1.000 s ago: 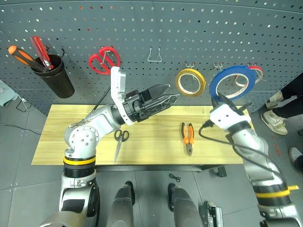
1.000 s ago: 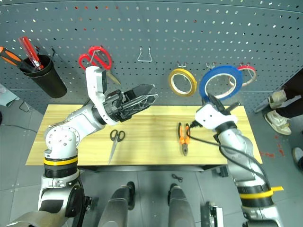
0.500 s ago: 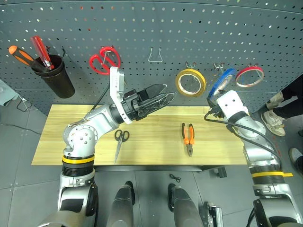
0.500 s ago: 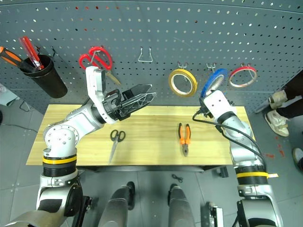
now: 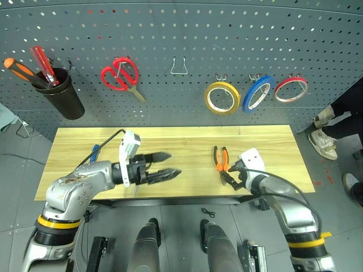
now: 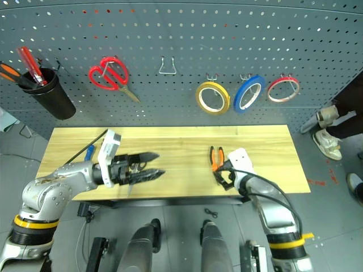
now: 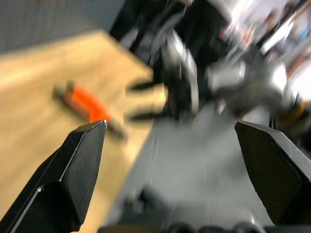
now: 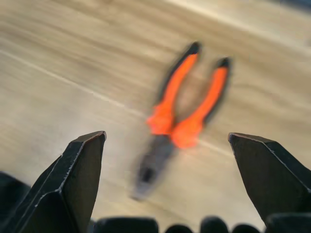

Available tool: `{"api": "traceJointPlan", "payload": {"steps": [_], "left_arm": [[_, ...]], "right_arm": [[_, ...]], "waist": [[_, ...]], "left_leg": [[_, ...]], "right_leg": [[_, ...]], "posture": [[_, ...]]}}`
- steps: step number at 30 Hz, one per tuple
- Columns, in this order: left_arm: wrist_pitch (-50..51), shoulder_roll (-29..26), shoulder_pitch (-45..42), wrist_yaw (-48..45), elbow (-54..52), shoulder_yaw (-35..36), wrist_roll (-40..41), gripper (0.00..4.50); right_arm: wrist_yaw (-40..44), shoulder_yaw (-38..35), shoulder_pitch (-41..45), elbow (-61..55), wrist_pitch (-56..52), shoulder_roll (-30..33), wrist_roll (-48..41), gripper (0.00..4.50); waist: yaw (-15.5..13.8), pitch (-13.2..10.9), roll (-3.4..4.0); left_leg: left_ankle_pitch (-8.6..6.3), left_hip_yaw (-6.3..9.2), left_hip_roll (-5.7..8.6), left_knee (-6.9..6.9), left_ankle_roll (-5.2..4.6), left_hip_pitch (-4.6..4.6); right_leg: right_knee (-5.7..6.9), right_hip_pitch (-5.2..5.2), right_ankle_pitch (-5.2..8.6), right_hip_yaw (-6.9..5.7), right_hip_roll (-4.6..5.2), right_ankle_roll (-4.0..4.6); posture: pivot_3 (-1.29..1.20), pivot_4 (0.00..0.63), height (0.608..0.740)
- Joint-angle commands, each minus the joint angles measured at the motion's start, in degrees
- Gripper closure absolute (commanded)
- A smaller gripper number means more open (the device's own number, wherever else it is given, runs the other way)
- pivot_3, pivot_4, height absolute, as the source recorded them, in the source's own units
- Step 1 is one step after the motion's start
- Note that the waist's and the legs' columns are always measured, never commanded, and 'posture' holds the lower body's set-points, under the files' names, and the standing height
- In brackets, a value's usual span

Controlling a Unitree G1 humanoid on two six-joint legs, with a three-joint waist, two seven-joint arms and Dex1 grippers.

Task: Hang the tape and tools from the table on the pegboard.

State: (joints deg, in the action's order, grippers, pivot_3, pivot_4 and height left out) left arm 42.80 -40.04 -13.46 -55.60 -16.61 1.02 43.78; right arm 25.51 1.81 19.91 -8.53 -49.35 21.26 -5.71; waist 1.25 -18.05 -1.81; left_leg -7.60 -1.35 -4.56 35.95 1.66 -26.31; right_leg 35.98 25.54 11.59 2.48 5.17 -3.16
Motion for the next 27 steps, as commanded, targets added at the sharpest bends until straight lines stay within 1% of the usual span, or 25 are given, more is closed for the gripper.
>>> {"api": "traceJointPlan", "payload": {"steps": [1, 4, 8, 9, 11, 15, 19, 20, 27], "left_arm": [[-4.2, -2.2, 3.2, -3.0, -2.1, 0.5, -3.0, 0.00], [-3.9, -1.8, 4.7, -1.5, -3.6, 1.9, -2.2, 0.00], [-2.9, -1.1, 6.1, 0.6, -6.8, 3.2, -1.0, 0.00], [-2.4, -0.9, 6.4, 1.1, -7.6, 3.7, -0.4, 0.00], [-1.7, -0.6, 6.7, 2.1, -8.8, 4.4, 0.5, 0.00], [-0.7, -0.2, 7.1, 3.6, -10.1, 5.5, 2.4, 0.00], [-0.1, -0.1, 7.2, 4.6, -11.0, 5.6, 3.3, 0.00], [0.1, -0.1, 7.1, 4.7, -11.1, 5.6, 3.5, 0.00], [0.1, -0.4, 6.2, 4.5, -10.5, 5.0, 3.8, 0.00]], "right_arm": [[-2.7, -2.3, 5.6, 4.4, -7.6, -1.1, -1.1, 0.02], [-4.2, -2.8, 10.1, 11.2, -9.3, -2.0, -0.8, 0.02], [-6.4, -2.6, 13.9, 18.1, -9.9, -2.7, 0.3, 0.02], [-6.9, -2.2, 14.6, 19.7, -9.3, -2.5, 0.9, 0.02], [-8.0, -1.8, 15.8, 22.6, -7.9, -2.4, 1.8, 0.02], [-10.8, -2.9, 18.7, 28.7, -5.9, -3.3, 2.5, 0.02], [-12.3, -4.3, 19.8, 31.5, -5.6, -4.0, 2.1, 0.02], [-12.8, -4.9, 20.0, 32.0, -6.2, -4.3, 1.7, 0.02], [-15.0, -9.3, 20.1, 33.9, -11.4, -6.6, -0.7, 0.02]], "waist": [[-0.7, 0.0, 0.00], [-2.3, 0.0, -0.01], [-3.4, 0.0, -0.01], [-3.5, 0.0, -0.01], [-3.7, 0.0, -0.01], [-3.7, 0.0, -0.01], [-3.7, 0.0, -0.01], [-3.7, 0.0, -0.01], [-3.7, 0.0, 0.00]], "left_leg": [[0.00, -0.01, 0.00, -0.01, 0.00, 0.00], [-0.06, -0.02, -0.04, -0.05, 0.11, -0.05], [0.07, -0.05, -0.03, -0.02, -0.11, -0.39], [0.09, -0.05, -0.03, -0.01, -0.14, -0.55], [0.12, -0.03, -0.02, -0.02, -0.18, -0.86], [0.12, -0.02, -0.02, -0.10, -0.18, -0.86], [0.12, -0.02, -0.02, -0.09, -0.17, -0.86], [0.12, -0.02, -0.02, -0.09, -0.18, -0.86], [0.11, -0.01, -0.02, -0.10, -0.18, -0.86]], "right_leg": [[0.01, 0.02, -0.02, -0.01, 0.01, 0.03], [-0.05, 0.04, -0.01, -0.06, 0.03, 0.08], [-0.12, 0.21, -0.03, -0.05, 0.03, 0.16], [-0.11, 0.40, -0.09, -0.04, 0.03, 0.21], [0.00, 0.69, -0.29, -0.05, 0.00, -0.12], [0.01, 0.73, -0.22, -0.06, -0.02, -0.17], [0.00, 0.72, -0.21, -0.06, -0.02, -0.18], [0.00, 0.72, -0.21, -0.06, -0.02, -0.18], [-0.01, 0.72, -0.19, -0.06, -0.02, -0.16]], "posture": [[0.11, 0.311, 0.740], [0.14, 0.317, 0.740], [0.17, 0.322, 0.740], [0.17, 0.322, 0.740], [0.18, 0.321, 0.740], [0.19, 0.332, 0.740], [0.20, 0.335, 0.740], [0.20, 0.344, 0.740], [0.19, 0.348, 0.740]]}}
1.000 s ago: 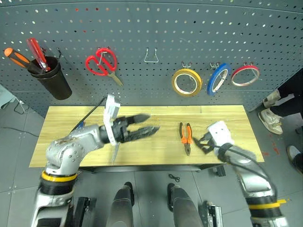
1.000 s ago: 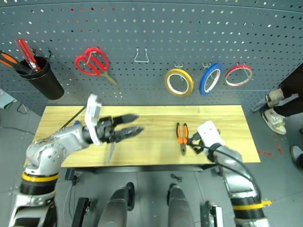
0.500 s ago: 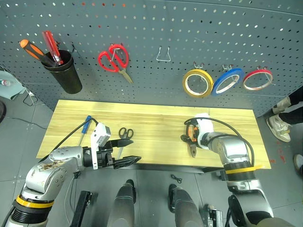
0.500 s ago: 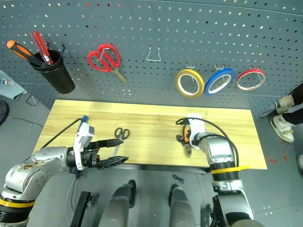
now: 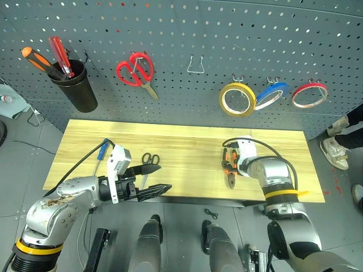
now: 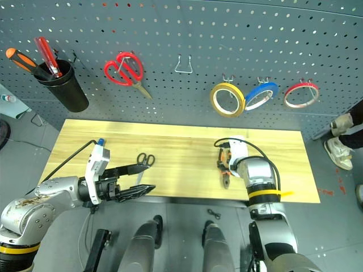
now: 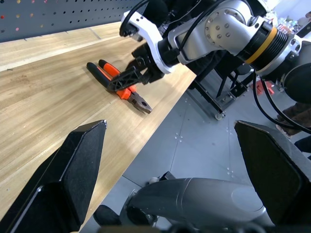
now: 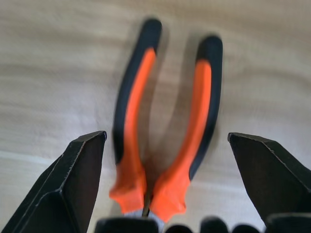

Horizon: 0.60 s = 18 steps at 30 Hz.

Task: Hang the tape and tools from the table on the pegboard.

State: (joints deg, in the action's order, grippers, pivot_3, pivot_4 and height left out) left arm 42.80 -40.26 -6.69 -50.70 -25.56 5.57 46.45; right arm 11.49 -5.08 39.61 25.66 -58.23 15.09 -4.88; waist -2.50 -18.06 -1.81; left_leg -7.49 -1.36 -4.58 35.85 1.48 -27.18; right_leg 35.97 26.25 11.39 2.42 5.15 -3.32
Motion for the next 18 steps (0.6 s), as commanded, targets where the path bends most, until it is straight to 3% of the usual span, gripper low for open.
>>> {"api": "traceJointPlan", "payload": {"steps": [1, 3, 9, 14, 18], "left_arm": [[0.1, -0.3, -0.8, -0.6, -1.4, 0.4, 1.2, 0.00], [0.1, -0.4, -1.3, -0.9, -1.2, 0.2, 1.3, 0.00], [-0.1, -0.3, -2.2, -1.6, -0.5, -0.1, 1.1, 0.00], [-0.3, 0.3, -2.9, -1.7, 0.3, -0.4, 1.1, 0.00], [1.1, 0.9, -3.1, -0.6, 0.6, 2.1, 4.2, 0.00]], "right_arm": [[-1.2, -2.8, 0.3, -0.3, -3.0, -0.5, -1.8, 0.02], [-1.1, -3.0, 0.0, -0.6, -3.3, -0.4, -2.0, 0.26], [-0.2, -2.4, -0.9, -1.7, -3.0, 0.0, -1.7, 2.17], [2.3, -1.3, -2.1, -5.5, -3.5, 0.0, -2.8, 2.20], [11.2, 5.1, -6.6, -23.9, -1.9, 3.0, -6.2, 2.20]], "waist": [[0.0, 0.0, 0.00], [0.0, 0.0, 0.00], [0.1, 0.0, 0.01], [0.1, 0.0, 0.00], [0.1, 0.0, 0.02]], "left_leg": [[0.00, 0.00, 0.00, 0.00, 0.00, 0.00], [0.00, 0.00, 0.00, 0.00, 0.00, 0.01], [0.00, 0.01, 0.00, 0.00, 0.00, 0.00], [0.00, 0.01, 0.00, -0.02, 0.00, 0.00], [0.00, 0.02, 0.00, -0.04, 0.00, -0.06]], "right_leg": [[0.00, 0.00, 0.00, 0.00, 0.00, 0.00], [0.00, -0.01, 0.01, 0.00, 0.00, 0.01], [-0.02, -0.01, 0.04, 0.00, 0.00, -0.01], [-0.02, 0.00, 0.05, 0.00, 0.00, -0.01], [-0.05, 0.03, 0.06, -0.01, 0.00, -0.04]], "posture": [[0.19, 0.348, 0.740], [0.19, 0.348, 0.740], [0.18, 0.345, 0.740], [0.17, 0.337, 0.740], [0.17, 0.321, 0.740]]}}
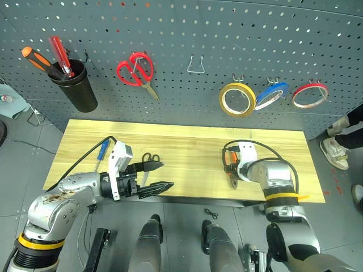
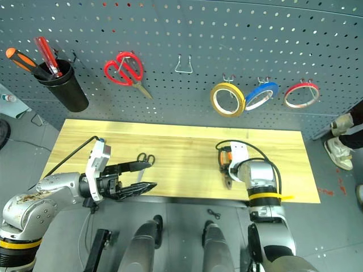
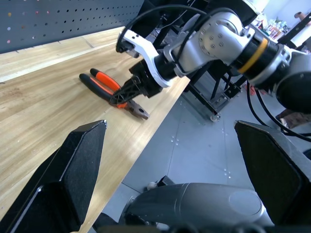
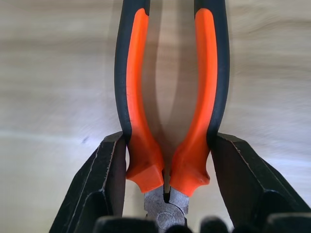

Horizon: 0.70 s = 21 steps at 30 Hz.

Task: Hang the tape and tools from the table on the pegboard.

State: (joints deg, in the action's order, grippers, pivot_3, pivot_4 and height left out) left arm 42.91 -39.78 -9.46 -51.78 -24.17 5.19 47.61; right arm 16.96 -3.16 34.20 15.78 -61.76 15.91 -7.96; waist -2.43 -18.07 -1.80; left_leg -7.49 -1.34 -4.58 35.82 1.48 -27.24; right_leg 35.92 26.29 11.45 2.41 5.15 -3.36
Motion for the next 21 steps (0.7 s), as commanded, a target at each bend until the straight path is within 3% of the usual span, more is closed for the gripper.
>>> {"api": "traceJointPlan", "payload": {"steps": [1, 5, 10, 13, 16, 21], "left_arm": [[2.1, 0.9, -0.4, 1.9, -0.8, 4.4, 5.5, 0.00], [5.1, 2.2, -1.2, 6.2, -1.1, 8.9, 12.3, 0.00], [5.5, 6.7, -9.6, 17.8, 1.4, 14.9, 23.9, 0.00], [2.9, 11.2, -15.5, 24.4, 4.7, 16.6, 26.7, 0.00], [-1.5, 15.5, -22.0, 28.2, 8.2, 16.3, 23.9, 0.00], [-3.9, 16.5, -25.4, 27.4, 9.9, 13.2, 18.2, 0.00]], "right_arm": [[7.5, 4.5, -2.4, -21.7, 3.5, 3.2, -4.0, 2.20], [9.0, 4.5, -3.9, -36.5, 5.4, 2.9, -7.2, 2.20], [5.2, 3.4, 5.8, -42.0, 20.0, -3.1, -6.2, 2.20], [1.1, 3.8, 12.0, -36.3, 29.3, -5.9, -2.4, 2.20], [-3.7, 3.8, 19.8, -24.3, 43.4, -7.9, 2.5, 2.20], [-7.1, 2.6, 28.2, -4.3, 60.2, -8.0, 5.9, 2.20]], "waist": [[0.1, 0.0, 0.03], [0.4, 0.0, 0.06], [0.1, 0.0, 0.05], [0.0, 0.0, -0.03], [-0.3, 0.2, -0.29], [-0.5, 0.2, -0.34]], "left_leg": [[0.00, 0.00, 0.00, 0.00, 0.00, -0.03], [0.00, 0.04, -0.06, 0.01, 0.00, -0.03], [0.01, 0.15, -0.09, 0.07, 0.03, -0.02], [0.10, 0.18, -0.04, 0.12, 0.16, -0.08], [0.12, 0.19, -0.02, 0.11, 0.19, -0.06], [0.19, 0.19, 0.03, 0.01, 0.30, -0.08]], "right_leg": [[0.00, 0.02, 0.00, 0.00, 0.00, -0.01], [0.04, 0.06, 0.23, 0.00, -0.06, -0.41], [0.07, 0.00, 0.20, -0.09, -0.12, -0.41], [-0.01, -0.04, 0.06, -0.09, -0.10, -0.47], [-0.07, -0.12, -0.14, -0.15, -0.10, -0.17], [-0.15, -0.12, -0.25, -0.17, -0.07, -0.02]], "posture": [[0.16, 0.319, 0.740], [0.16, 0.300, 0.740], [0.15, 0.273, 0.740], [0.15, 0.264, 0.740], [0.16, 0.261, 0.740], [0.17, 0.249, 0.740]]}}
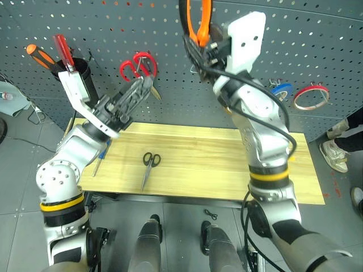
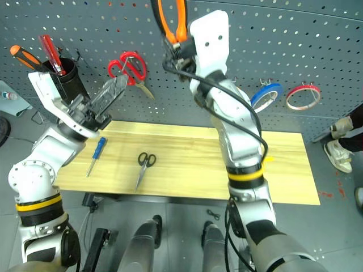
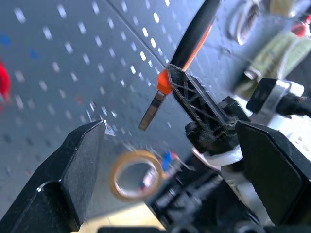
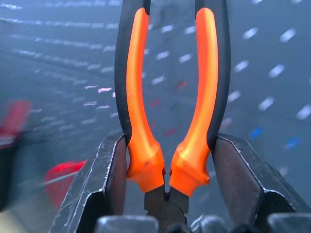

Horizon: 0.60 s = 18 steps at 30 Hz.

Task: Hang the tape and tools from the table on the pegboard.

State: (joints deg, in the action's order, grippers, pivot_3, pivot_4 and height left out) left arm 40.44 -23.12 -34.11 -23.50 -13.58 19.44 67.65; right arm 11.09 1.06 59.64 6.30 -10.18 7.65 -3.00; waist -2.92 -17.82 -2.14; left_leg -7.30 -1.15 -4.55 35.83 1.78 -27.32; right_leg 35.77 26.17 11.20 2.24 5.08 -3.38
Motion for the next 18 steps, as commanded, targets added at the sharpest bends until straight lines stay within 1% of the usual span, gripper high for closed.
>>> {"api": "traceJointPlan", "payload": {"steps": [1, 5, 11, 18], "left_arm": [[-1.7, -0.1, -0.7, -0.9, -0.5, -1.2, -2.4, 0.00], [-1.9, -1.0, 0.2, -1.8, -0.1, -1.0, -4.0, 0.00], [-1.3, -1.3, 1.1, -2.8, 0.0, -0.4, -3.7, 0.00], [-0.7, -2.6, 2.8, -4.7, 0.1, 0.4, -3.2, 0.00]], "right_arm": [[-1.3, -1.6, 3.4, 8.5, 11.1, 0.2, 1.2, 2.20], [-1.9, -2.1, 4.9, 17.2, 17.8, 0.0, 1.4, 2.20], [-3.6, -2.8, 5.9, 25.8, 23.8, -1.5, 1.6, 2.20], [-4.7, -4.0, 7.5, 29.8, 27.4, -2.6, 0.6, 2.20]], "waist": [[0.0, 0.0, 0.00], [0.1, 0.0, 0.00], [0.3, 0.0, 0.00], [0.5, 0.0, 0.00]], "left_leg": [[0.00, 0.00, 0.00, -0.04, 0.00, 0.00], [0.00, 0.00, -0.01, -0.19, 0.01, -0.01], [0.04, 0.01, -0.01, -0.20, 0.06, 0.01], [0.07, 0.05, -0.01, -0.18, 0.10, 0.03]], "right_leg": [[0.00, 0.00, 0.00, 0.00, 0.00, 0.00], [0.00, 0.06, 0.00, -0.03, 0.00, 0.01], [0.06, 0.07, -0.01, -0.04, 0.00, 0.03], [0.14, 0.06, -0.02, -0.05, 0.00, 0.04]], "posture": [[0.17, 0.248, 0.740], [0.17, 0.248, 0.740], [0.17, 0.248, 0.740], [0.19, 0.248, 0.740]]}}
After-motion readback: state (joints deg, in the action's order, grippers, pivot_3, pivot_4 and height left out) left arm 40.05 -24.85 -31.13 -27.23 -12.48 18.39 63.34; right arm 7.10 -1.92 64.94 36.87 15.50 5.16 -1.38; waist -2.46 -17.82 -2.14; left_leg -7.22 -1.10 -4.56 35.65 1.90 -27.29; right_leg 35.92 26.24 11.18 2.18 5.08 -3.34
